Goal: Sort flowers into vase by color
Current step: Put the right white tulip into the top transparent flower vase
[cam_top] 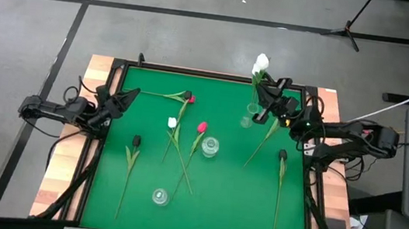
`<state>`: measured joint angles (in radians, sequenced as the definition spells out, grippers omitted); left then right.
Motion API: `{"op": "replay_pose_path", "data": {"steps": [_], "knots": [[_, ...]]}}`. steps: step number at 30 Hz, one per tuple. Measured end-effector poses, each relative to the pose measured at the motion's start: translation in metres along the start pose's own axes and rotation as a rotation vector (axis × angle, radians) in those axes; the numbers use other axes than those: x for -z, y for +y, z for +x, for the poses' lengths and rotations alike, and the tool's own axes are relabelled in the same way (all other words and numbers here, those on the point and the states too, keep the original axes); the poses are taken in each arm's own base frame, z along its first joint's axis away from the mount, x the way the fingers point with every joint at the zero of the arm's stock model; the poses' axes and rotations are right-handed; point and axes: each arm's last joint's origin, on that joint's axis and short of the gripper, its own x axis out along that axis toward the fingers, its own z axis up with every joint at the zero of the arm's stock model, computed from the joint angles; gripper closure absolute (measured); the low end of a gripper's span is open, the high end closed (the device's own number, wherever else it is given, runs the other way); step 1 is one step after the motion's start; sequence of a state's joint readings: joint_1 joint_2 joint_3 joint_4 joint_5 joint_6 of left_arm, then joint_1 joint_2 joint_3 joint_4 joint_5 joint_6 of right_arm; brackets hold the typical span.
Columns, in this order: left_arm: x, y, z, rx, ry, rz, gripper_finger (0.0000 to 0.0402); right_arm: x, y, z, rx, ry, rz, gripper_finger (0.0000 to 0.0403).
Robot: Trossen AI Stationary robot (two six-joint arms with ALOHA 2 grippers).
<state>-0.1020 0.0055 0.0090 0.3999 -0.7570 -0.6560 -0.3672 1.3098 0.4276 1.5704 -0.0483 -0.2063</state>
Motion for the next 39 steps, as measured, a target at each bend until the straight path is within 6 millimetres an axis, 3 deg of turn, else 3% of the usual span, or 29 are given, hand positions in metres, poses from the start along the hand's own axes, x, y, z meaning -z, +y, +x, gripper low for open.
{"op": "replay_pose_path", "data": {"steps": [5,14,18,22,29,39], "knots": [[0.0,0.001,0.0,-0.01,0.0,0.006,0.0201,-0.002,0.001,0.004,-0.045,-0.016,-0.003,0.0396],[0.0,0.001,0.0,-0.013,-0.002,0.004,0.0201,0.022,0.001,0.001,-0.091,0.198,-0.047,0.0399],[0.001,0.001,0.0,-0.019,0.006,-0.001,0.0201,0.012,-0.009,0.002,-0.1,0.087,-0.091,0.04],[0.003,0.003,0.0,-0.032,0.021,-0.008,0.0201,0.018,-0.022,-0.01,-0.025,0.084,-0.067,0.04],[0.005,0.005,0.0,-0.046,0.032,-0.013,0.0201,0.028,-0.019,-0.029,0.023,0.151,-0.007,0.0401],[0.006,0.007,0.0,-0.082,0.028,-0.008,0.0202,0.02,-0.021,-0.012,-0.044,0.078,0.005,0.0401]]}}
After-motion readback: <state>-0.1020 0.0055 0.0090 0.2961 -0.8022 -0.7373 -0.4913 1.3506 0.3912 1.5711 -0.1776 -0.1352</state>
